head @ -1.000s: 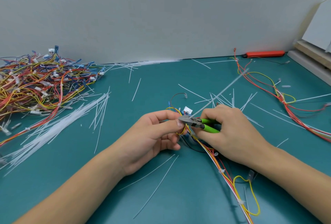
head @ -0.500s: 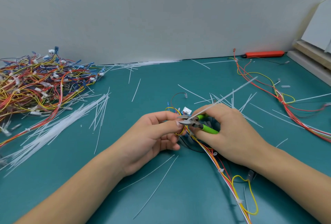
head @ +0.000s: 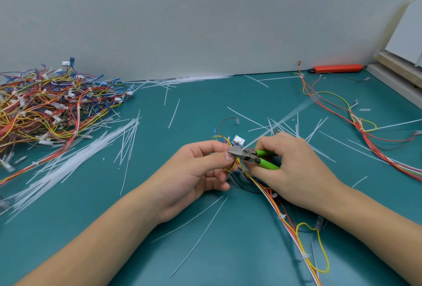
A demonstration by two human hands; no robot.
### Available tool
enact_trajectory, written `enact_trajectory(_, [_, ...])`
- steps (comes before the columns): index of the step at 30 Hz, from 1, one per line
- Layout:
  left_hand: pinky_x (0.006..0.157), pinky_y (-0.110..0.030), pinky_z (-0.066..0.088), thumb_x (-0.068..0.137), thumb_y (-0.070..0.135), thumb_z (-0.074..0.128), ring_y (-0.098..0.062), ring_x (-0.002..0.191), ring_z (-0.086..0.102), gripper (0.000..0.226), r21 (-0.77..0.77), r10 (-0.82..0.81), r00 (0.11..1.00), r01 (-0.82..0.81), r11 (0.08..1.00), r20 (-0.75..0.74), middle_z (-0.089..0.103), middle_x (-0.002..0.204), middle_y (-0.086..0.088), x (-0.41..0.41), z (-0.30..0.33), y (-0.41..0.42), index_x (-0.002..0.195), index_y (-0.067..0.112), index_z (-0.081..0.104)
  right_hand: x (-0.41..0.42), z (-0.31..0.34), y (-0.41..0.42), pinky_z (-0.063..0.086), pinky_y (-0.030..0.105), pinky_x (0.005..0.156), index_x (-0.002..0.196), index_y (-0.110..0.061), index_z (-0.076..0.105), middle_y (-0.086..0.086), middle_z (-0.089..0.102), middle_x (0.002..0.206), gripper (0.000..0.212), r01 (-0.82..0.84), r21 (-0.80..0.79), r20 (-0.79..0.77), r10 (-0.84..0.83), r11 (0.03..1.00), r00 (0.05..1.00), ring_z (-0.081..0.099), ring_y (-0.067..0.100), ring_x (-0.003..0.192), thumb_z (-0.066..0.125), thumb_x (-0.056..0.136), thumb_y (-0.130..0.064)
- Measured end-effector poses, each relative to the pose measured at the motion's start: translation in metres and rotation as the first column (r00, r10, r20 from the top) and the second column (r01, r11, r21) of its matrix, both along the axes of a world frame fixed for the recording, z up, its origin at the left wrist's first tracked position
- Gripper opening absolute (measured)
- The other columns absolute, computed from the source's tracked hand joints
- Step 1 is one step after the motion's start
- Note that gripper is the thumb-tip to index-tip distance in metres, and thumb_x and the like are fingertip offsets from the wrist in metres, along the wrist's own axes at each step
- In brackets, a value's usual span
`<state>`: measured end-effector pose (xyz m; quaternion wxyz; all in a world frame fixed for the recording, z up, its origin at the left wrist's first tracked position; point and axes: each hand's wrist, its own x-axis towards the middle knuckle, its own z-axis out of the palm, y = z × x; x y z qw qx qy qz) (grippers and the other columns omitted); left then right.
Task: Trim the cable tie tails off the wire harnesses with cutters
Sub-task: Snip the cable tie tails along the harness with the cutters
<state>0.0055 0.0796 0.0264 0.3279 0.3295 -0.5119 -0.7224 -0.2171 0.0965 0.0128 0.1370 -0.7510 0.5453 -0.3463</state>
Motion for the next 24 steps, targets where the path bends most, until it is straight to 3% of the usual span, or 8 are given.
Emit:
enact_trajectory(7, [0.066,-0.028,0.055,0.089,0.015,0.071,-0.015,0.065,0.052,0.005,0.006,-0.004,1.0,0.004,1.0,-0.007,0.068,0.086,-0.007,0.0001,0.0003,0.0003,0.092,0.015,0.074,0.0001,-0.0004,-0.0004,0.045,0.037,0.069,0.064,-0.021,0.051,-0.005,0.05,0.06,0.034,0.004,0.011,-0.02,-0.004,1.0,1.0,0.05,0.012,0.077,0.076,0.084,-0.031])
enact_trajectory(11, [0.066,-0.028,0.055,0.089,0.015,0.071,-0.014,0.065,0.053,0.007,0.012,0.001,1.0,-0.001,1.0,-0.01,0.069,0.085,-0.006,0.0,-0.0005,-0.0006,0.094,0.014,0.075,-0.0001,0.0022,0.0001,0.05,0.035,0.076,0.082,-0.029,0.07,-0.009,0.067,0.08,0.007,-0.06,0.035,0.068,0.057,0.998,0.996,0.061,0.012,0.085,0.077,0.083,-0.031])
enact_trajectory(15, [0.066,-0.028,0.055,0.088,0.015,0.071,-0.014,0.065,0.053,0.01,0.01,0.001,1.0,-0.001,1.0,-0.006,0.069,0.086,-0.008,0.0002,-0.001,-0.001,0.097,0.011,0.074,0.0003,0.0032,0.0008,0.05,0.031,0.091,0.1,-0.035,0.074,-0.02,0.072,0.101,0.021,-0.065,0.03,0.088,0.062,0.997,0.994,0.064,0.007,0.103,0.081,0.083,-0.025])
enact_trajectory(24, [0.066,-0.028,0.055,0.088,0.015,0.071,-0.013,0.064,0.053,0.009,0.008,-0.002,1.0,0.002,1.0,-0.004,0.068,0.085,-0.007,0.0,-0.0005,-0.0008,0.095,0.013,0.076,0.0006,0.0047,0.0019,0.046,0.026,0.091,0.101,-0.034,0.075,-0.02,0.072,0.101,0.021,-0.041,0.023,0.053,0.04,0.999,0.998,0.062,0.006,0.103,0.08,0.082,-0.028])
